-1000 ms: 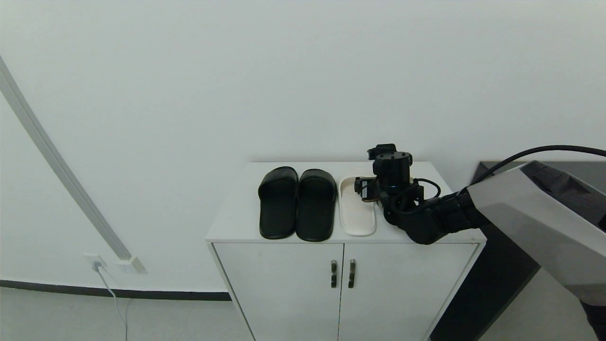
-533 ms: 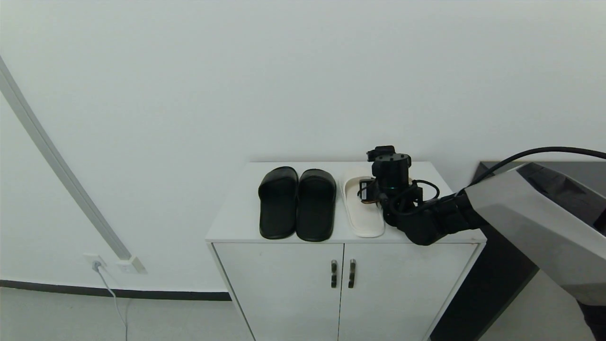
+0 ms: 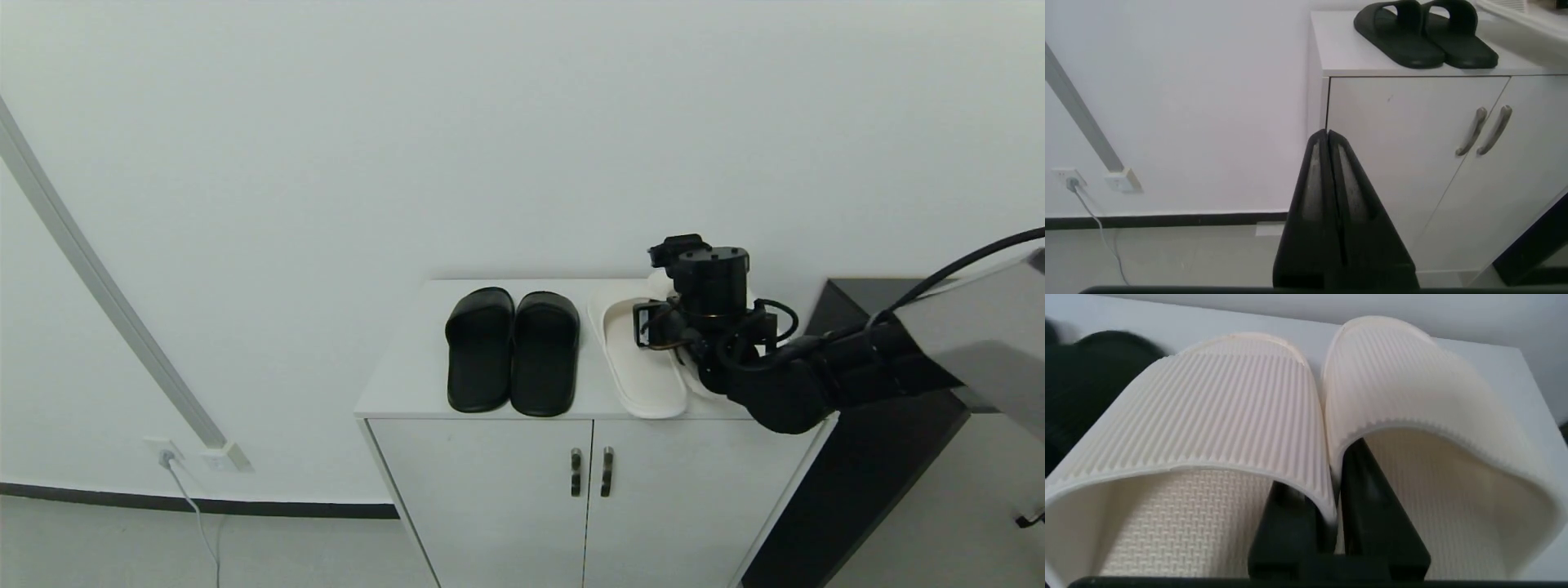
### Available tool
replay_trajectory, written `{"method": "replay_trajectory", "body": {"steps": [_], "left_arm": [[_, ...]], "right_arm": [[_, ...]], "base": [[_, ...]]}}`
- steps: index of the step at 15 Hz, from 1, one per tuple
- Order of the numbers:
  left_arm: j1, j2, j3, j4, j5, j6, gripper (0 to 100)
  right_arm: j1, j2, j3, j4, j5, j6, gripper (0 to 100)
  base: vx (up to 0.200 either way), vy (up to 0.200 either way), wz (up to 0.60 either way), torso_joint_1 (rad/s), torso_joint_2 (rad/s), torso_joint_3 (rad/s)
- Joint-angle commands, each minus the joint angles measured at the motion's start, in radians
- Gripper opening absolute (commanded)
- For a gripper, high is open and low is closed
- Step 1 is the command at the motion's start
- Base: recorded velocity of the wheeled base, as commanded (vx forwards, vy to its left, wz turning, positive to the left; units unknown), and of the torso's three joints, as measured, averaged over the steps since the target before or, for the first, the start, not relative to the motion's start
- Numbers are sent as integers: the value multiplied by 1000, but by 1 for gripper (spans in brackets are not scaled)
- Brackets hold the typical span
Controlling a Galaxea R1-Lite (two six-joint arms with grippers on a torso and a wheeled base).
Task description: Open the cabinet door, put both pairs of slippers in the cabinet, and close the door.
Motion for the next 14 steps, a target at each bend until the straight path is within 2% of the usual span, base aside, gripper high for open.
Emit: {"method": "replay_trajectory", "body": {"steps": [1, 5, 6, 10, 12, 14], "left_arm": [[0, 1, 0, 0, 0, 0, 0], [0, 1, 0, 0, 3, 0, 0], [0, 1, 1, 0, 4, 1, 0], [0, 1, 1, 0, 3, 0, 0], [0, 1, 1, 0, 1, 0, 0], [0, 1, 1, 0, 3, 0, 0]], "right_arm": [[45, -198, 177, -2, 47, 1, 0], [85, -385, 442, -54, 257, -2, 0], [87, -407, 474, -55, 285, -11, 0], [108, -566, 643, -52, 513, -34, 0], [142, -595, 685, -43, 569, -45, 0], [159, -592, 700, -43, 570, -62, 0]], "base": [[0, 0, 0, 0, 0, 0], [0, 0, 0, 0, 0, 0], [0, 0, 0, 0, 0, 0], [0, 0, 0, 0, 0, 0], [0, 0, 0, 0, 0, 0], [0, 0, 0, 0, 0, 0]]}}
